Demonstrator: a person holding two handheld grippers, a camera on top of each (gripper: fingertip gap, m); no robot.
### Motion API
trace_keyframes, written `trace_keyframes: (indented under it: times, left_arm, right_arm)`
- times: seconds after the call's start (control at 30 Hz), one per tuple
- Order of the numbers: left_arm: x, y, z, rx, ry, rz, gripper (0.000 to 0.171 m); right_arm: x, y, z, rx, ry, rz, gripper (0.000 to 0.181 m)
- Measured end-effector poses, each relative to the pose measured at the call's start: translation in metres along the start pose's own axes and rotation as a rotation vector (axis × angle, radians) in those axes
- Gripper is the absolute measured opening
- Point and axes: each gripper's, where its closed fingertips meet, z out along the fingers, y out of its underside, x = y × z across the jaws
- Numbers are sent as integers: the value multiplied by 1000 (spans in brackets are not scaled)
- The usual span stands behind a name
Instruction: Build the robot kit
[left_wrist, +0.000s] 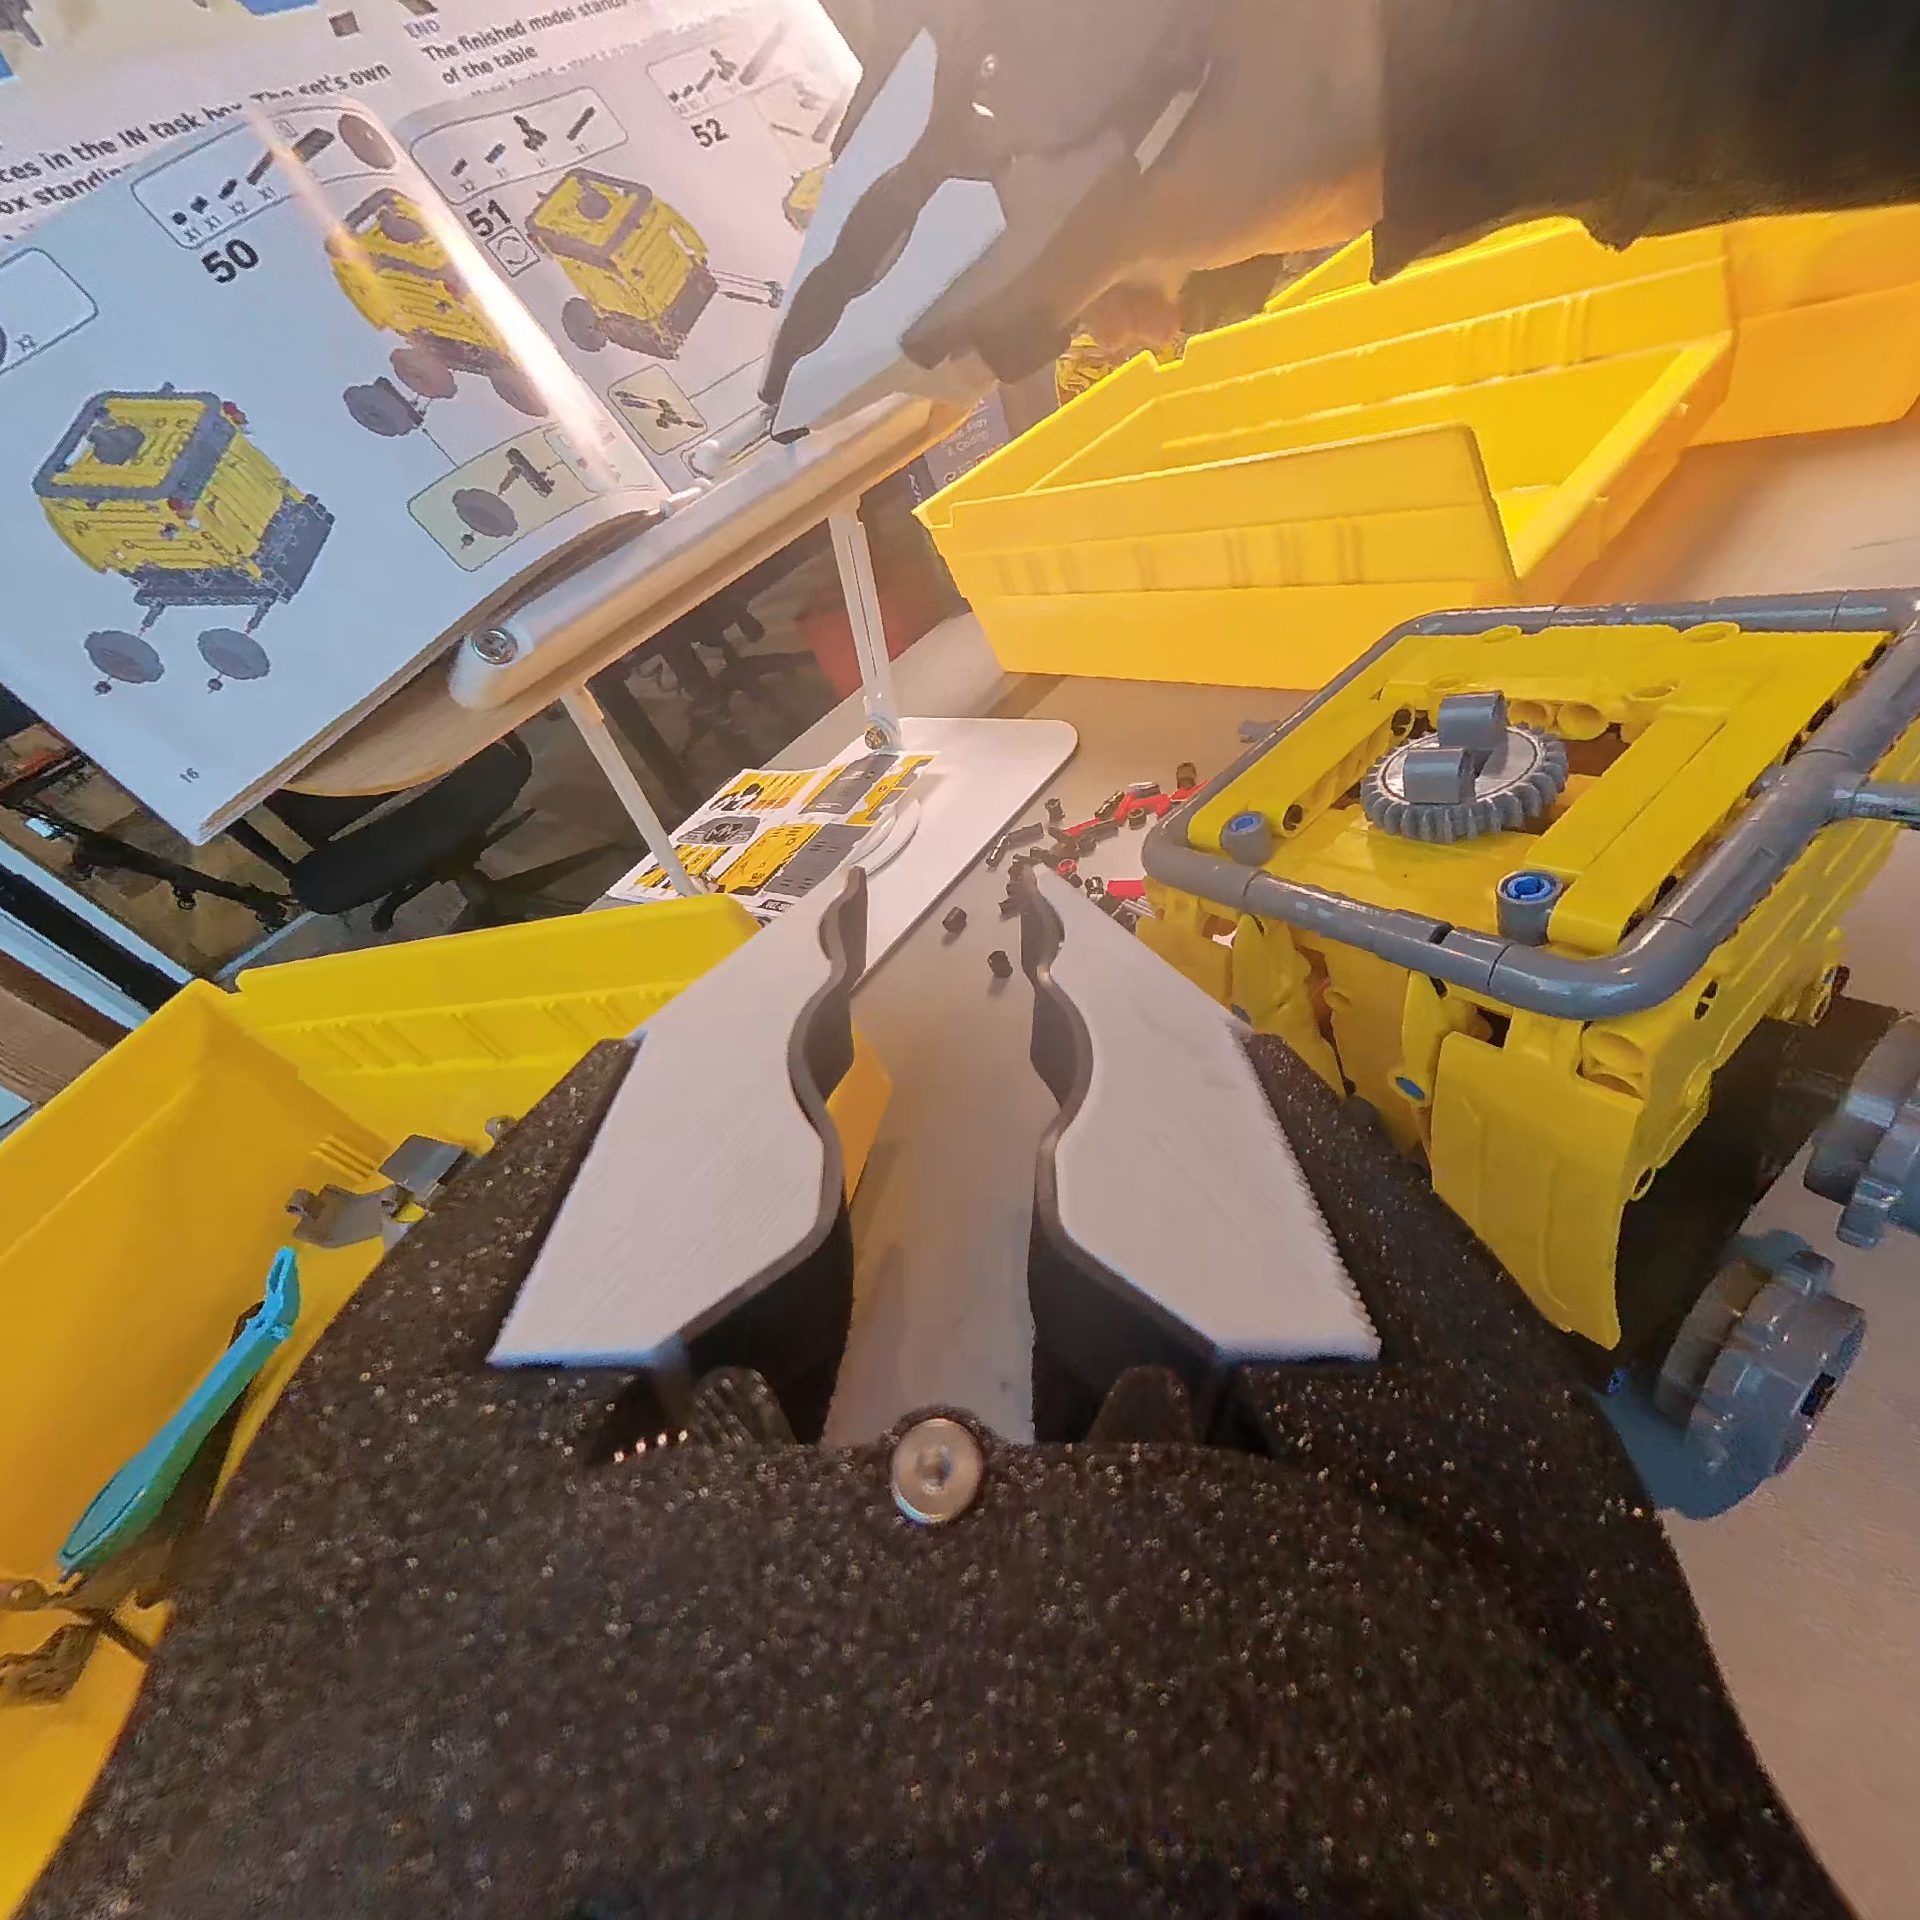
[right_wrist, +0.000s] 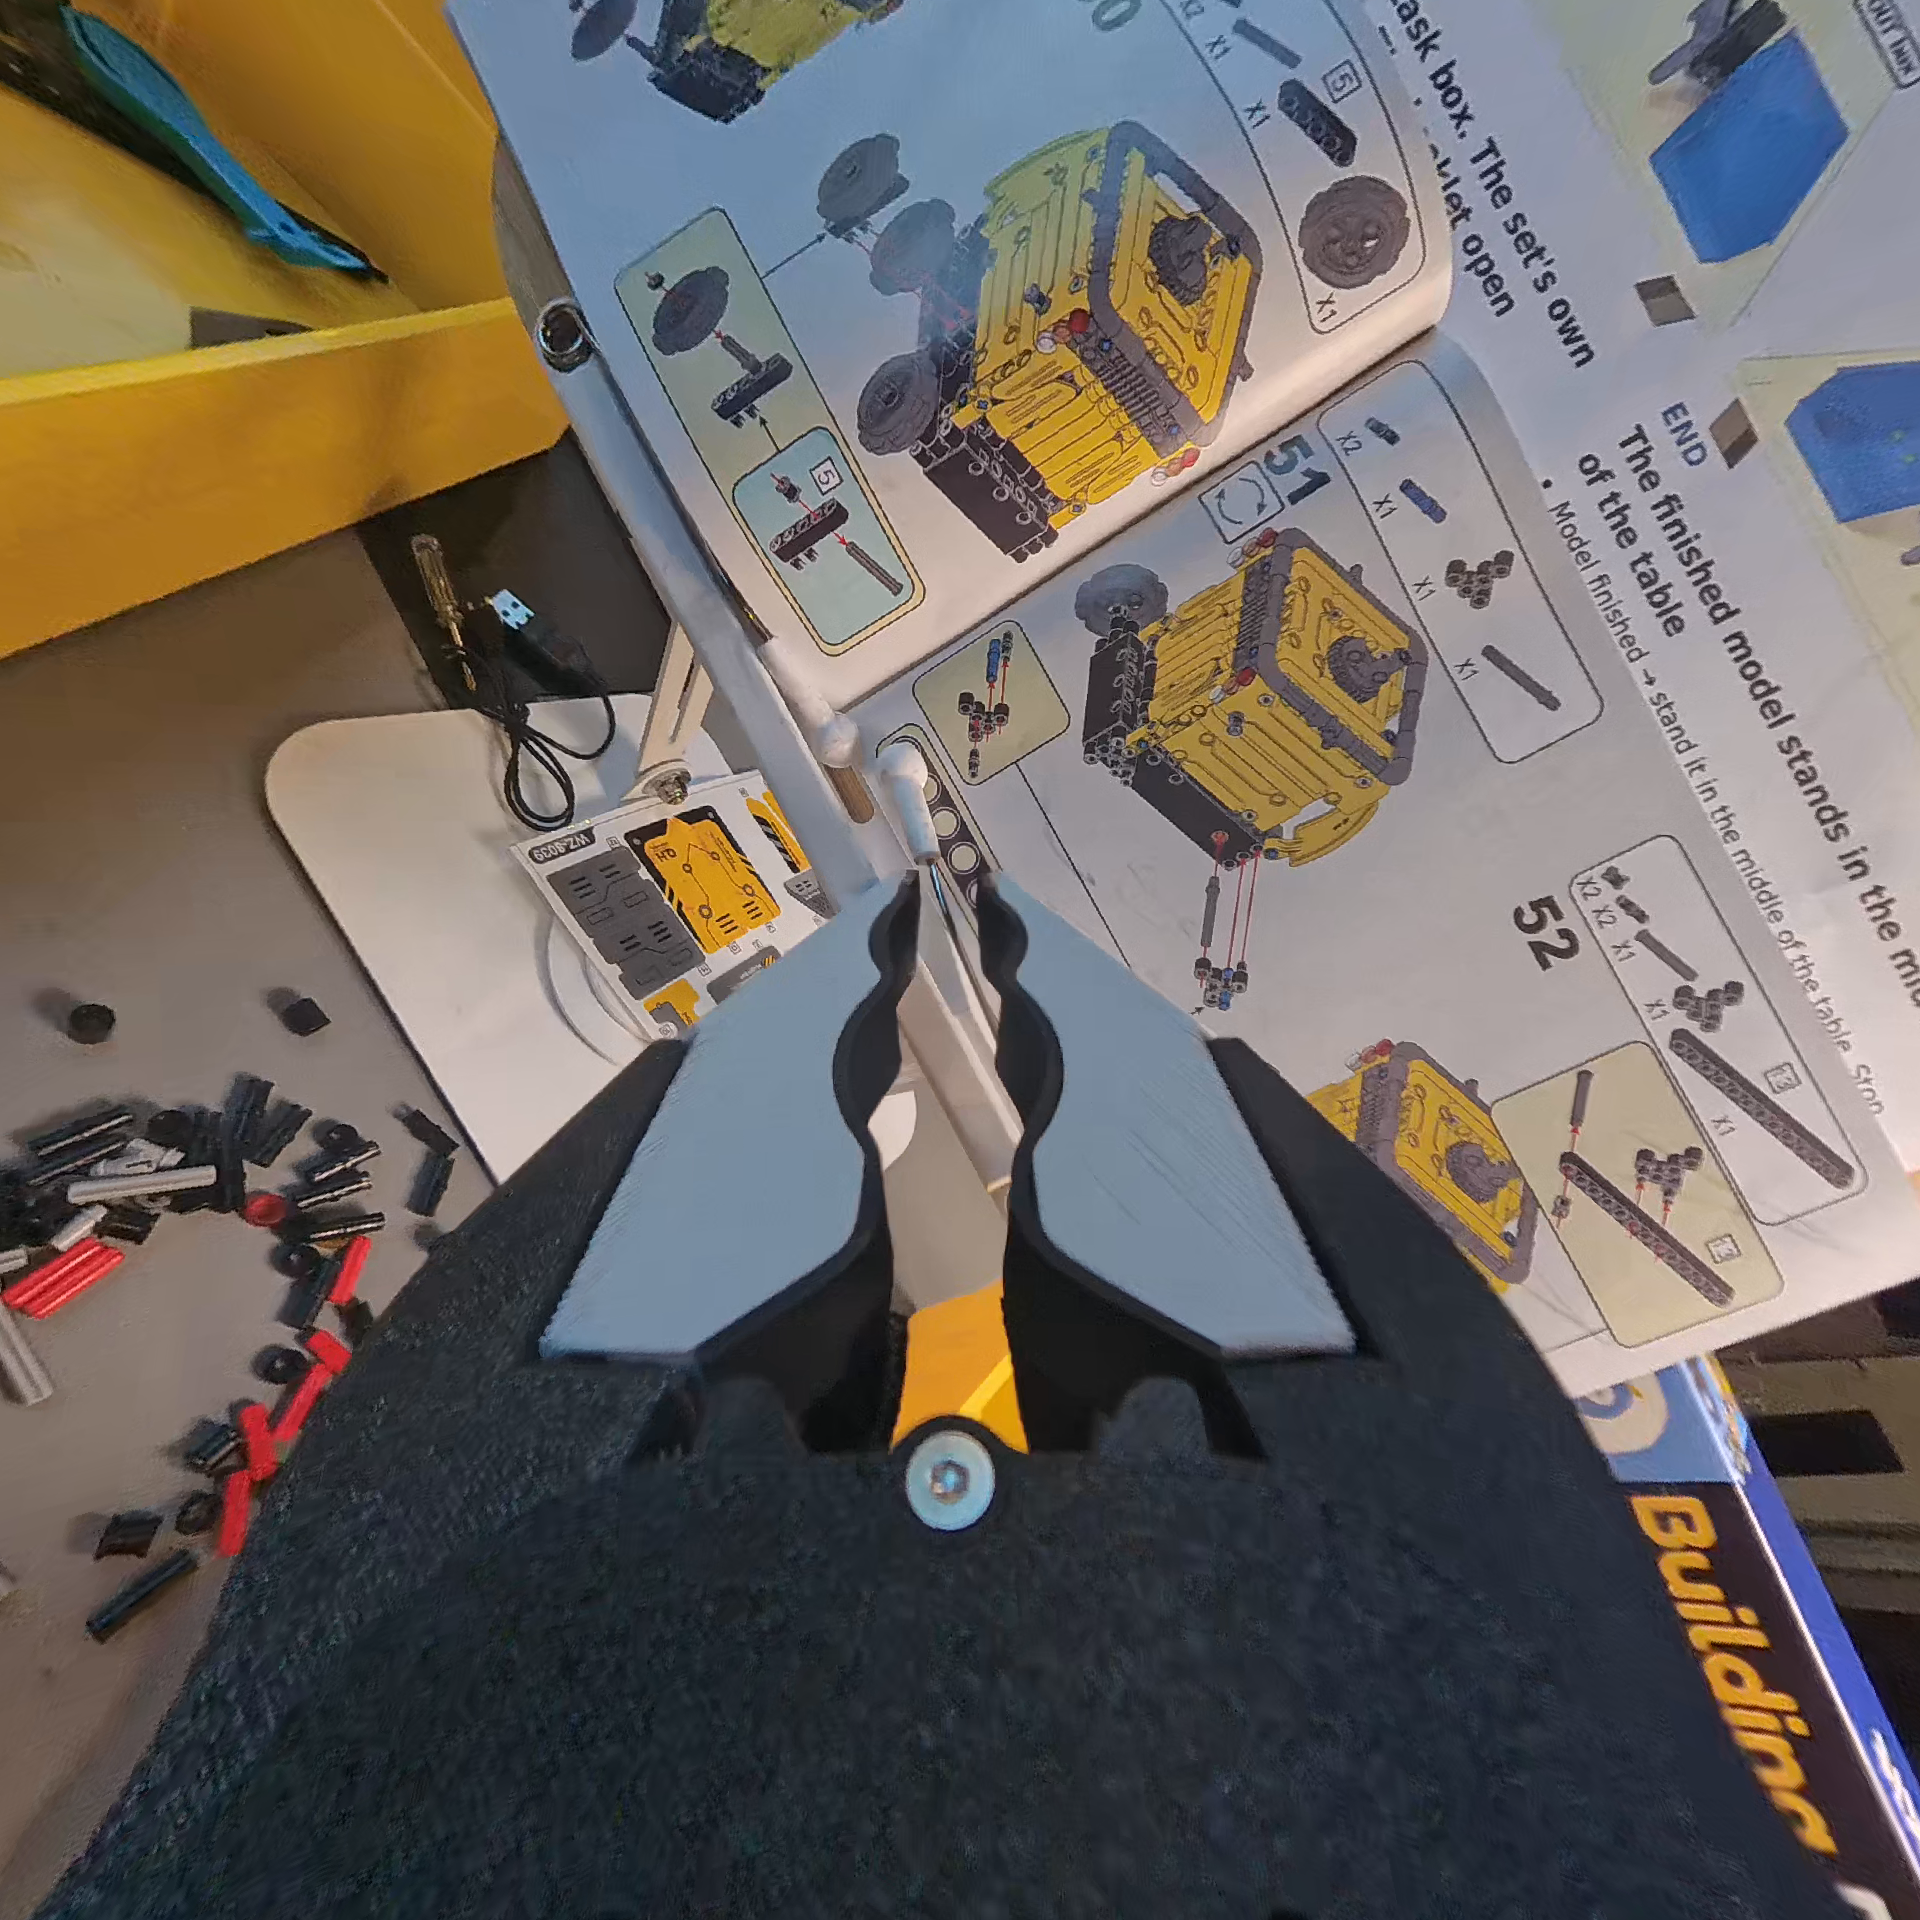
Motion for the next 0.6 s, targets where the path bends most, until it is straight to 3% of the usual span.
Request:
trace_keyframes:
  times: [0.2, 0.37, 0.6]
  left_arm:
    - [-29, -2, -7, 26, -108, -132, 32]
    - [-49, 0, -14, 48, -176, -219, 33]
    - [-50, 4, -15, 52, -166, -241, 25]
  right_arm:
    - [1, -31, -24, 158, -67, 293, 33]
    - [29, -66, -36, 333, 13, 546, 39]
    - [61, -81, -8, 385, 123, 651, 0]
